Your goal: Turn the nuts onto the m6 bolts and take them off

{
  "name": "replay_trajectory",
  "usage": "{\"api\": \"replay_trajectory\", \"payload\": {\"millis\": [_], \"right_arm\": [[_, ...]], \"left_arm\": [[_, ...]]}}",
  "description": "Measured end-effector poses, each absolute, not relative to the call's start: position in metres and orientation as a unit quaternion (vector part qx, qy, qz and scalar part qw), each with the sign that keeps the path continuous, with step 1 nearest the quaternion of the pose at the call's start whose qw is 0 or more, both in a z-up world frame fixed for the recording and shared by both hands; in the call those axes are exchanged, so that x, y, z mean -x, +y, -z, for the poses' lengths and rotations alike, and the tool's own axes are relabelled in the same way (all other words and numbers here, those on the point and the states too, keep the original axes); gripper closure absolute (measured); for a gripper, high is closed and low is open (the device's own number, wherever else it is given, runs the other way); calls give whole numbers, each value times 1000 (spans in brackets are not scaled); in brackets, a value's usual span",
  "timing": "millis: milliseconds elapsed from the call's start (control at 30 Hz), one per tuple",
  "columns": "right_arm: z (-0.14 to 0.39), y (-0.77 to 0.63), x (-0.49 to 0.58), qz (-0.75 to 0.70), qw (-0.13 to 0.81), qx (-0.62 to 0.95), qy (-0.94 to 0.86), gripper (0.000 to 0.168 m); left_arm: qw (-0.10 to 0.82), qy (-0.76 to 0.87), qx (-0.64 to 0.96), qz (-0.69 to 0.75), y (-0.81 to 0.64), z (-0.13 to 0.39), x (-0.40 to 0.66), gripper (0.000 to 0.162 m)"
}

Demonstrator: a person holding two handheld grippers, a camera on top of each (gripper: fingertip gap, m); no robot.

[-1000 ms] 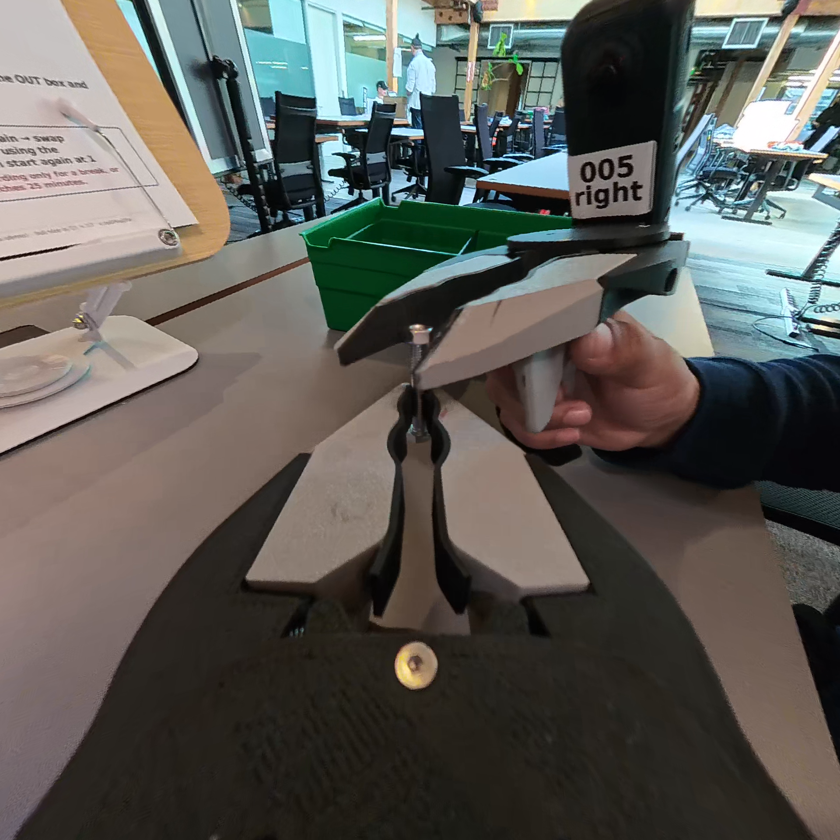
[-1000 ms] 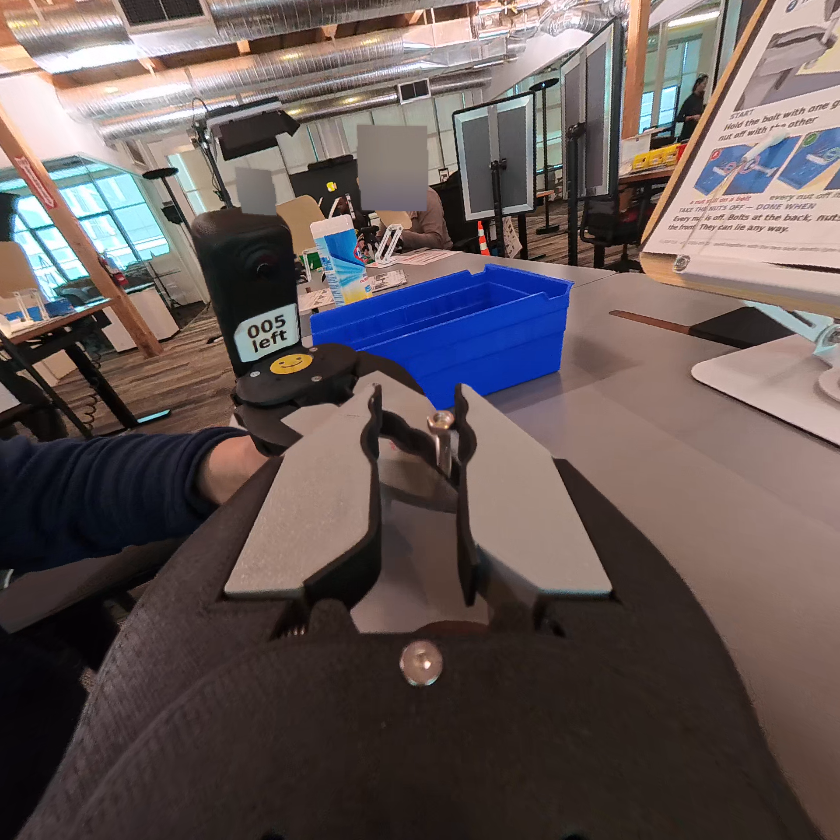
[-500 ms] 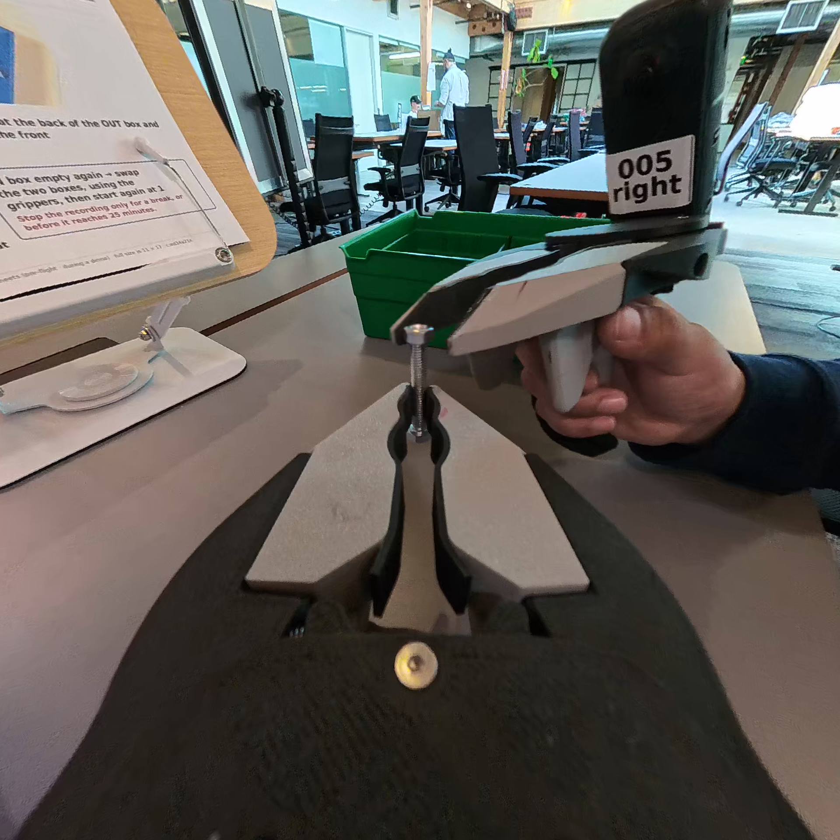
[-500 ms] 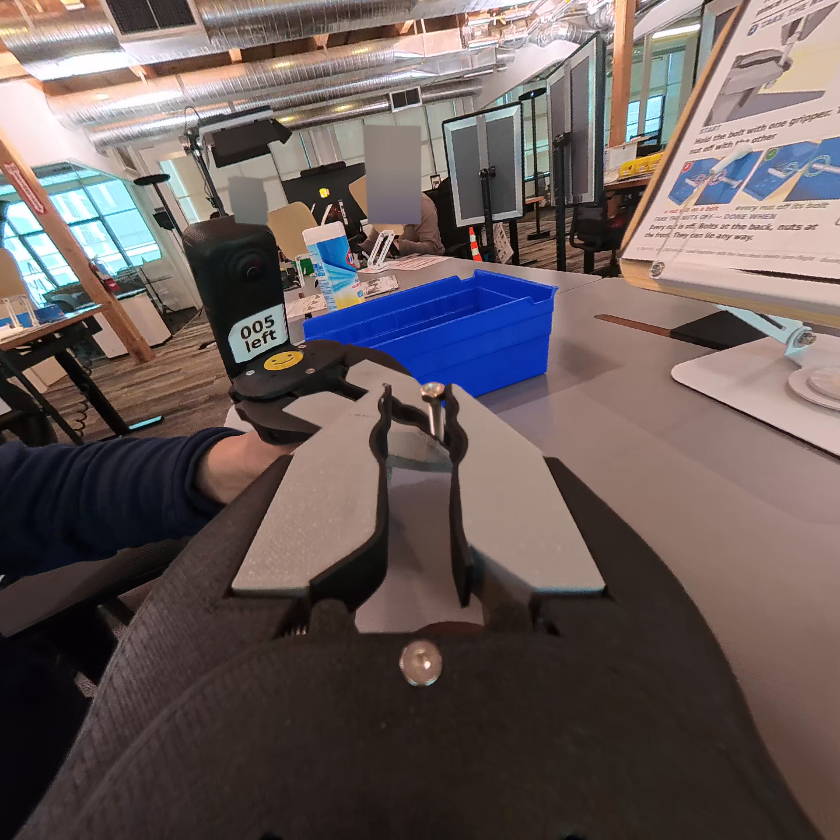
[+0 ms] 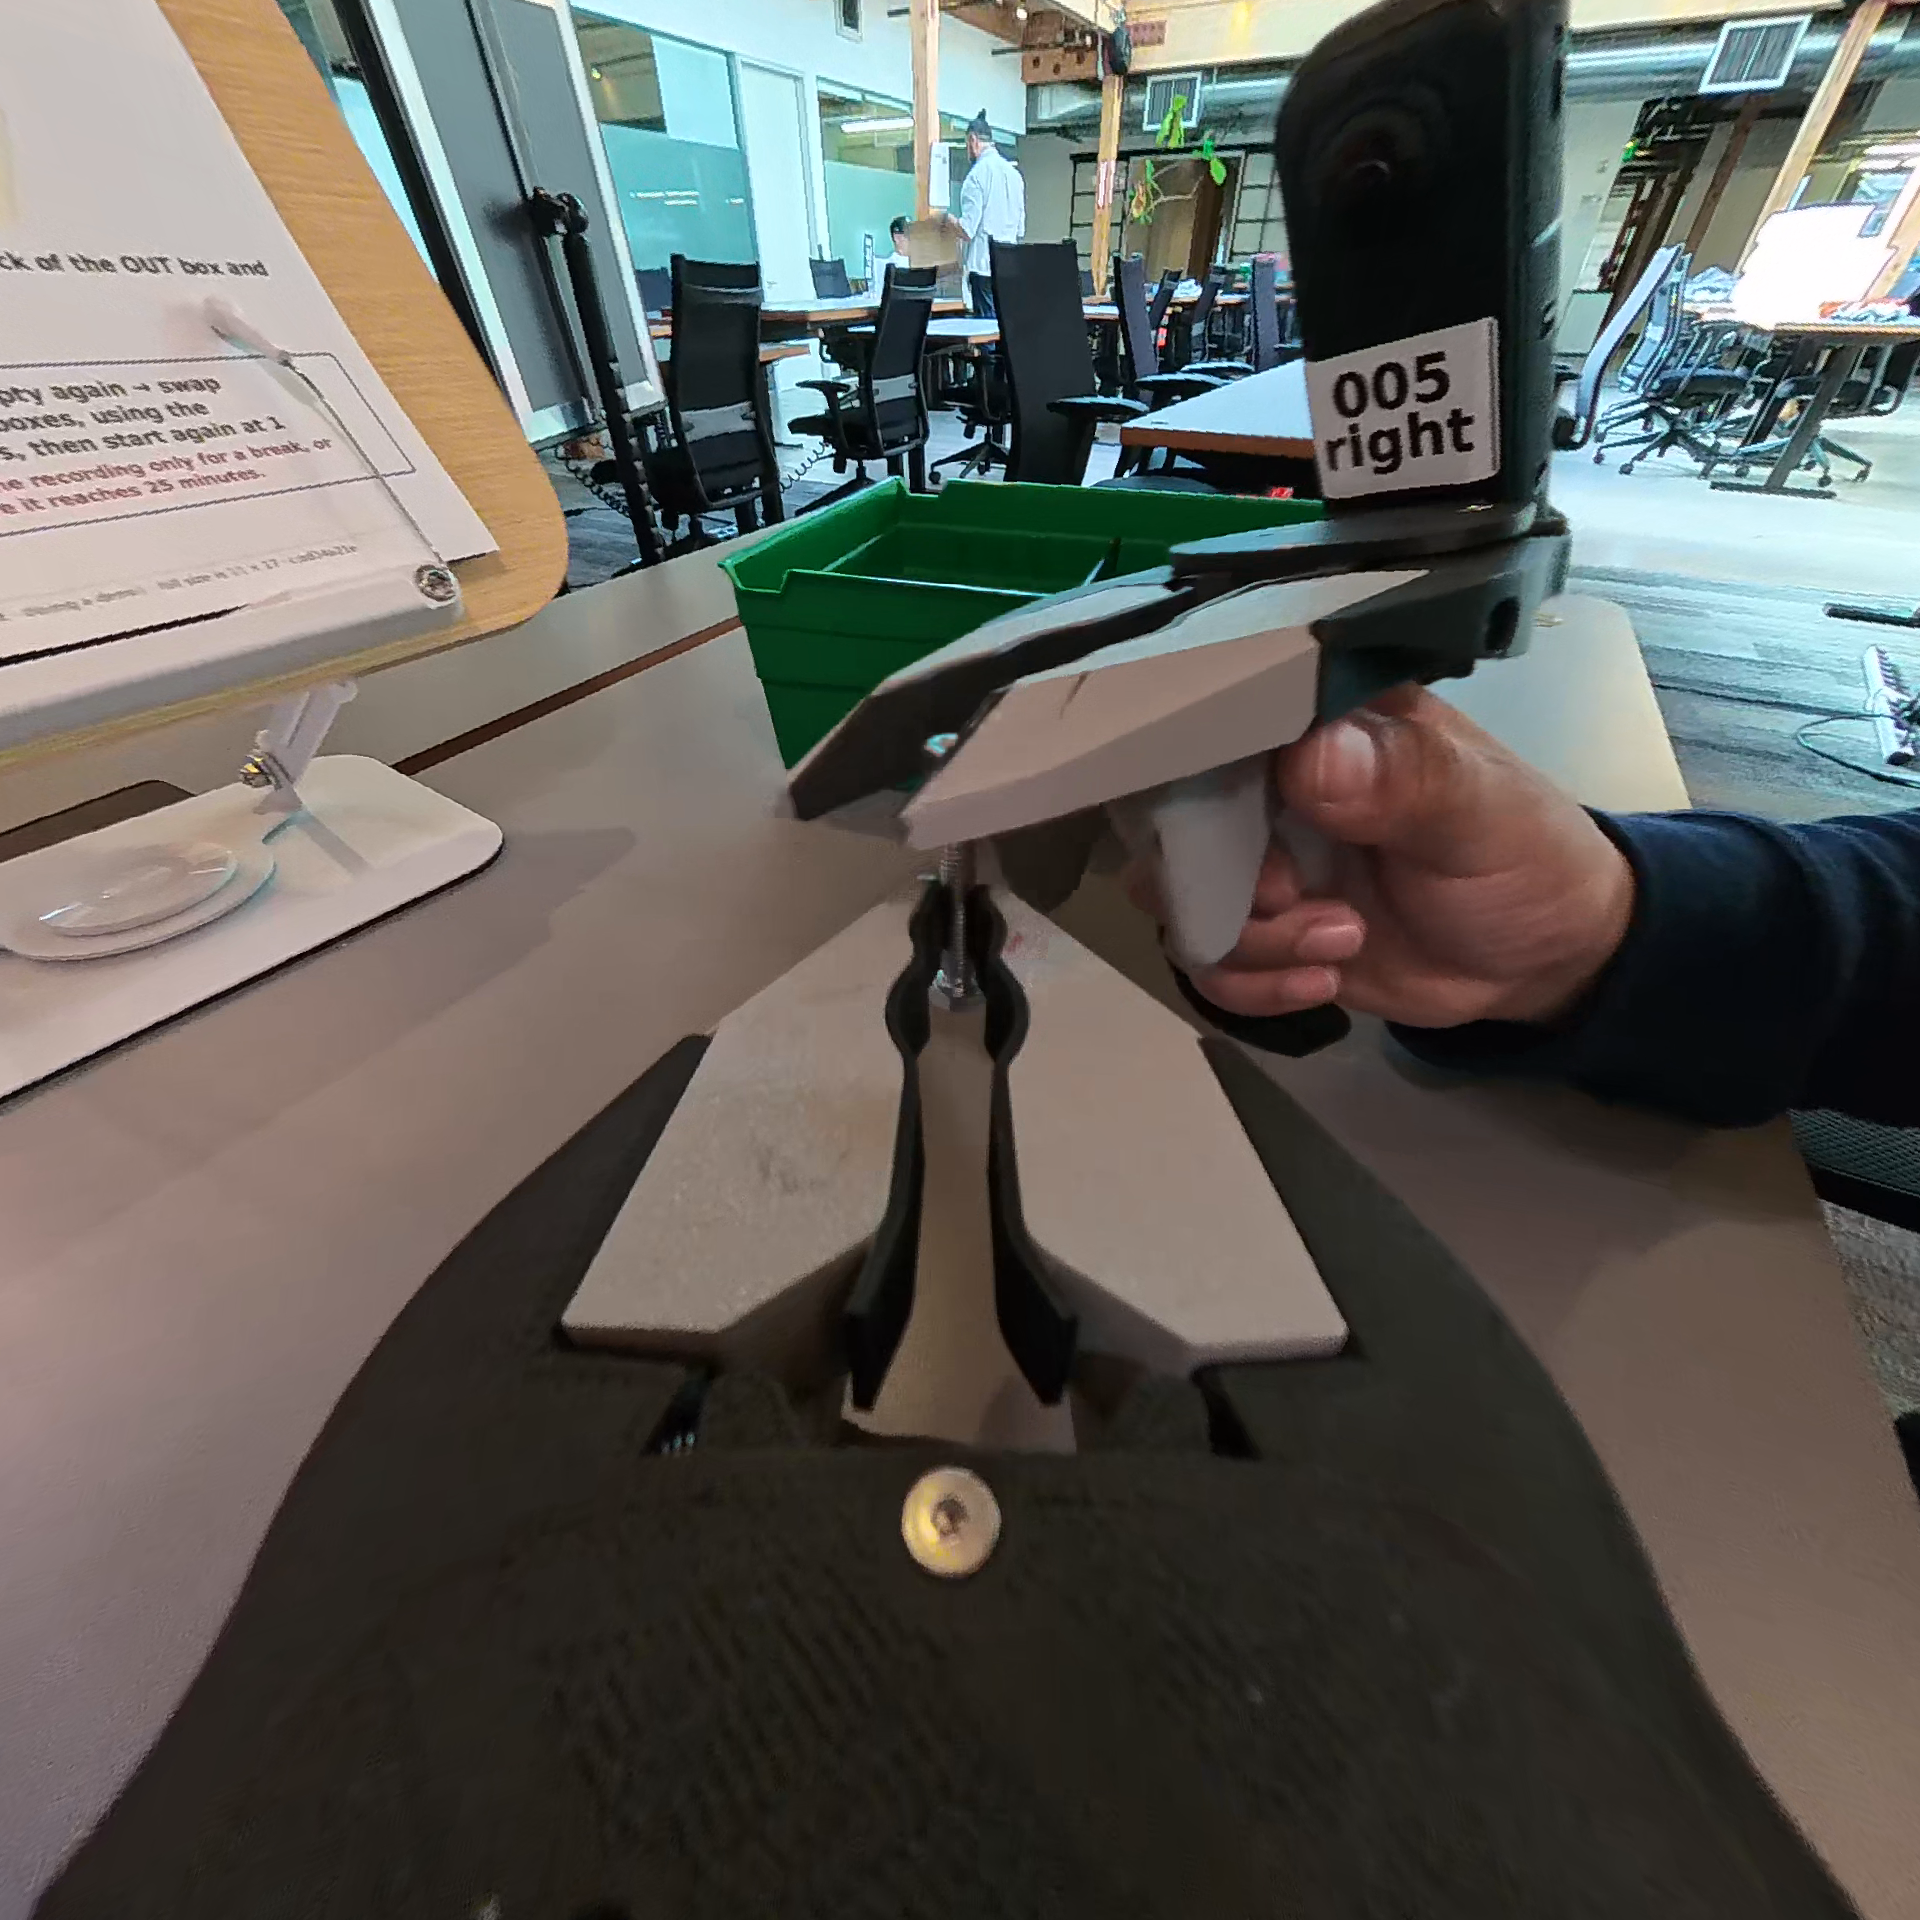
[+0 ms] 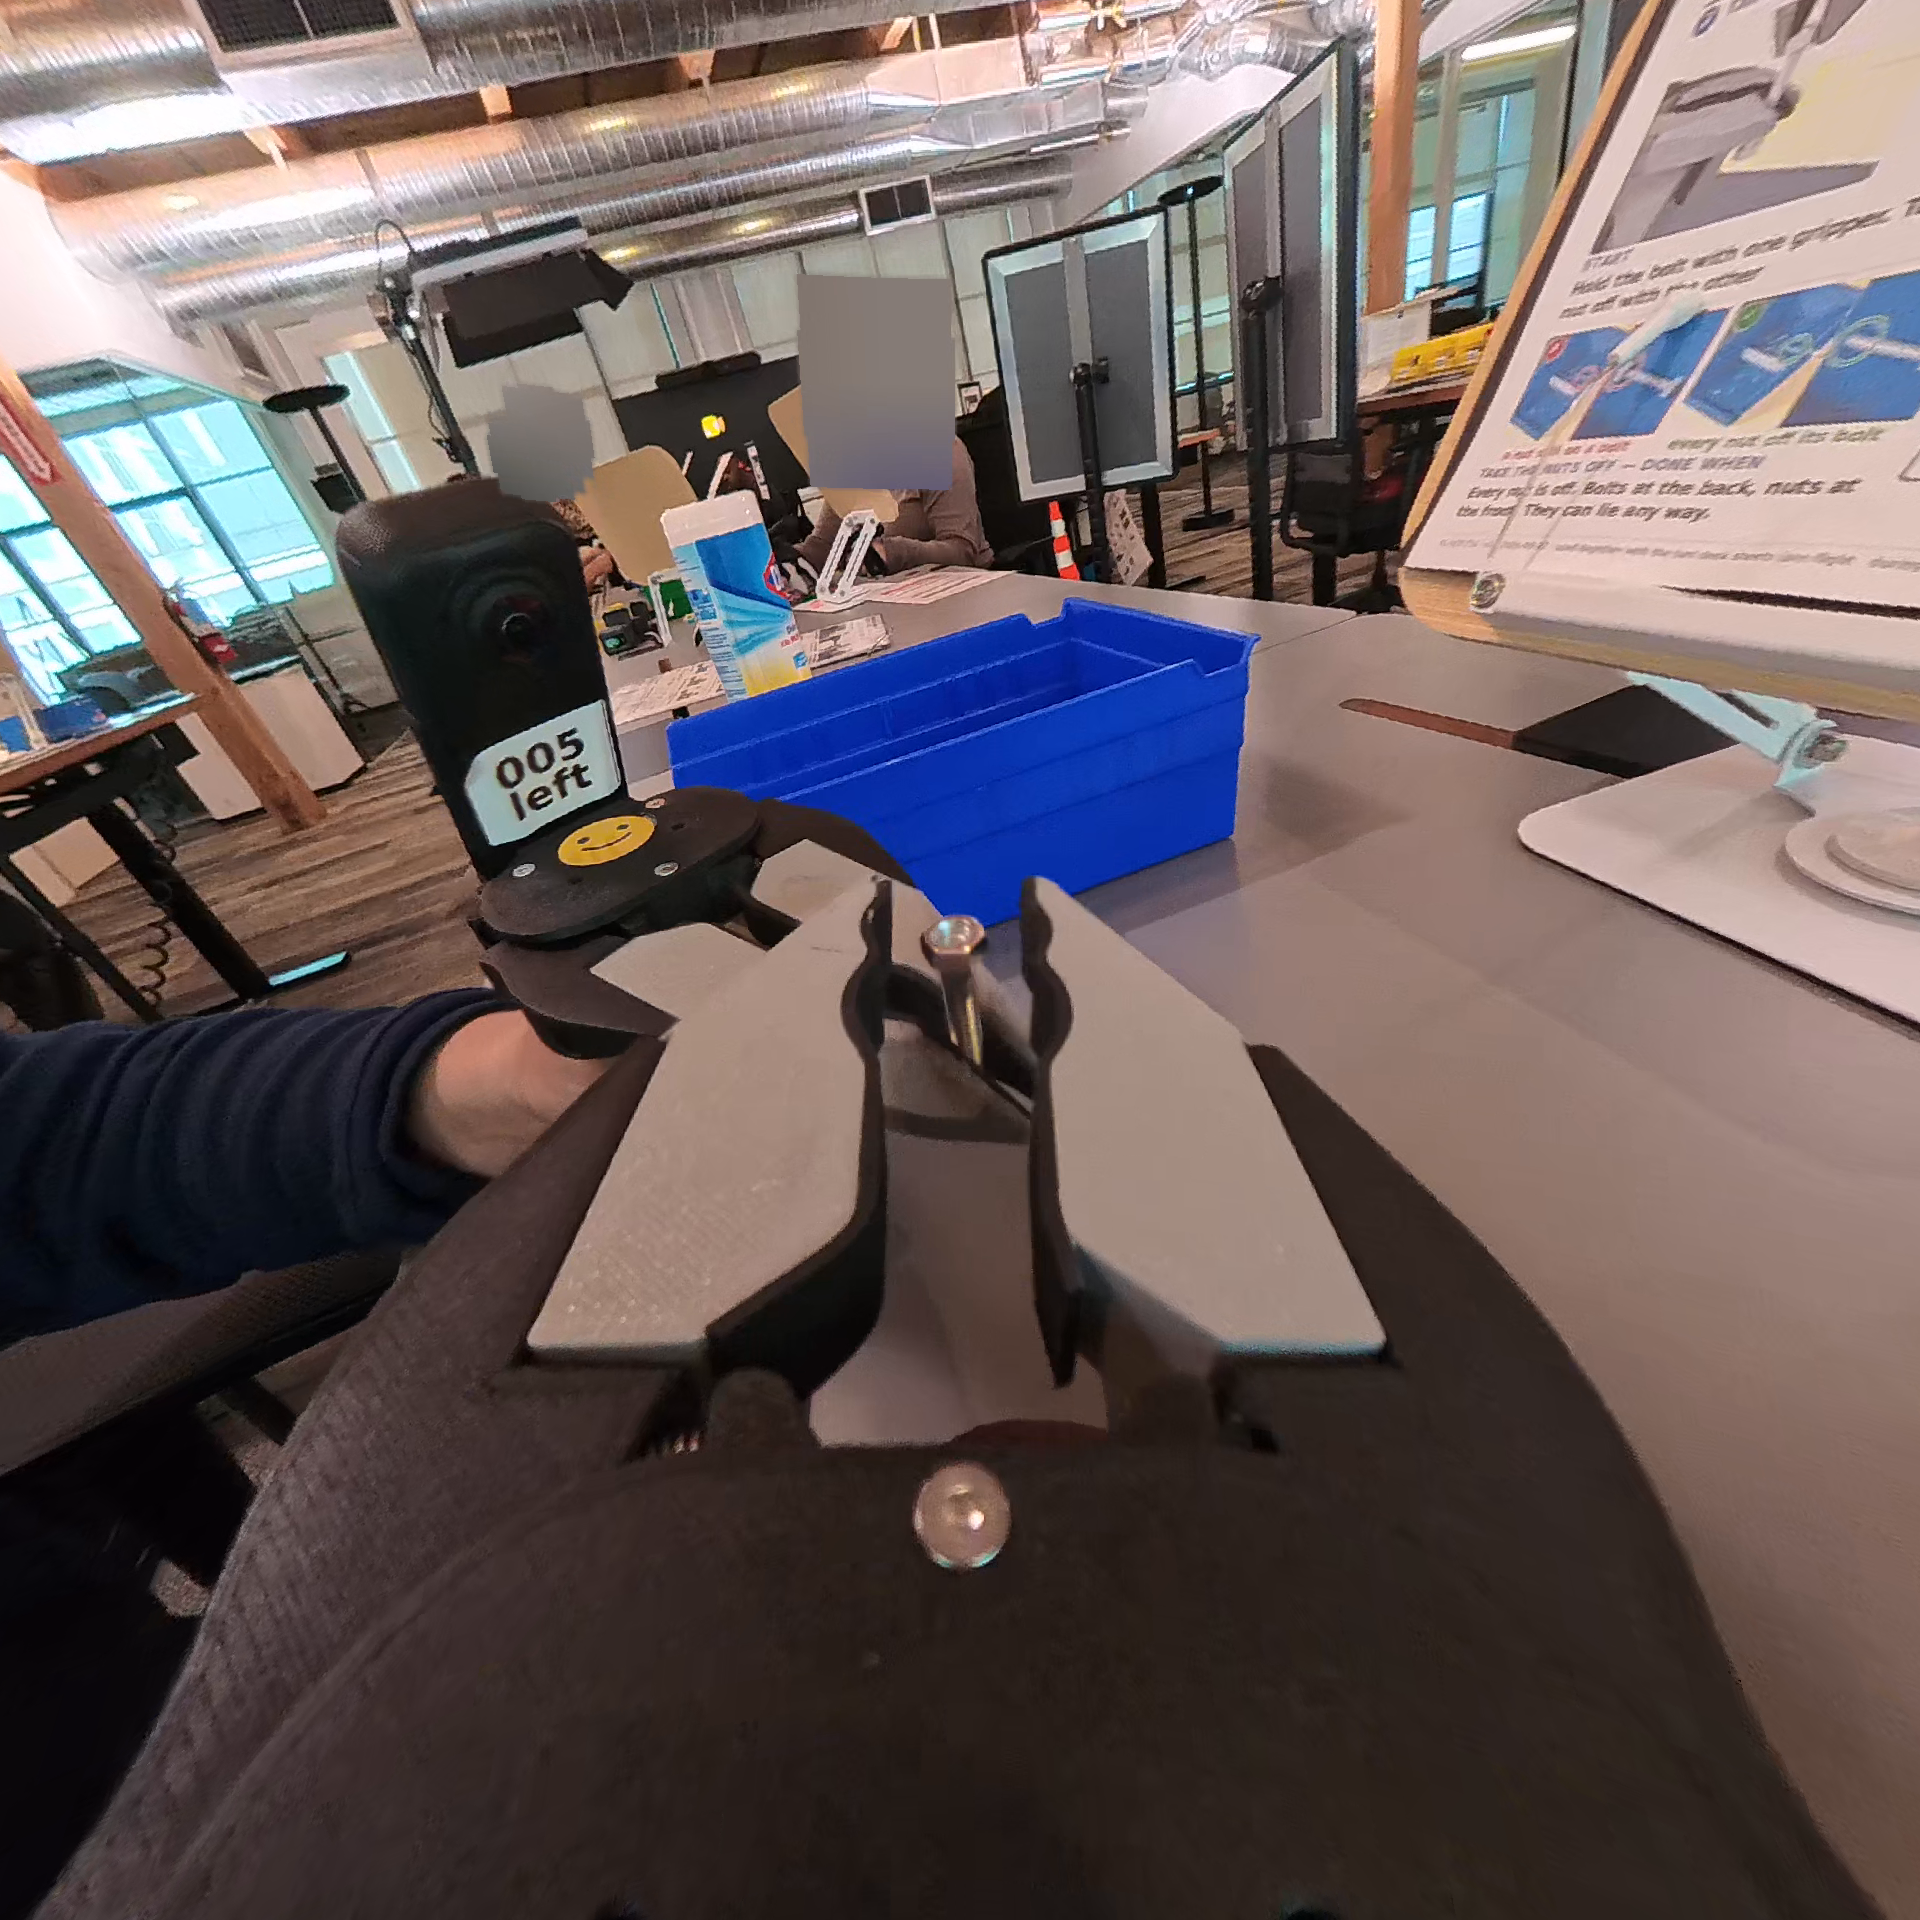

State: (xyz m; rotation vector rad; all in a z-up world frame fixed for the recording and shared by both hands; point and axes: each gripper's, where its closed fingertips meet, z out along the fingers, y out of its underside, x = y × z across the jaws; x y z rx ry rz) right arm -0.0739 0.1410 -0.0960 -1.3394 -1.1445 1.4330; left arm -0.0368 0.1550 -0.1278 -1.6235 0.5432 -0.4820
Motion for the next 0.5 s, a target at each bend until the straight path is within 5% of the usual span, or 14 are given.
{"api": "replay_trajectory", "payload": {"millis": [500], "right_arm": [[101, 135, 77, -567, 416, 533, -471, 160]], "left_arm": [[618, 249, 712, 225, 153, 133, 31, 159]]}}
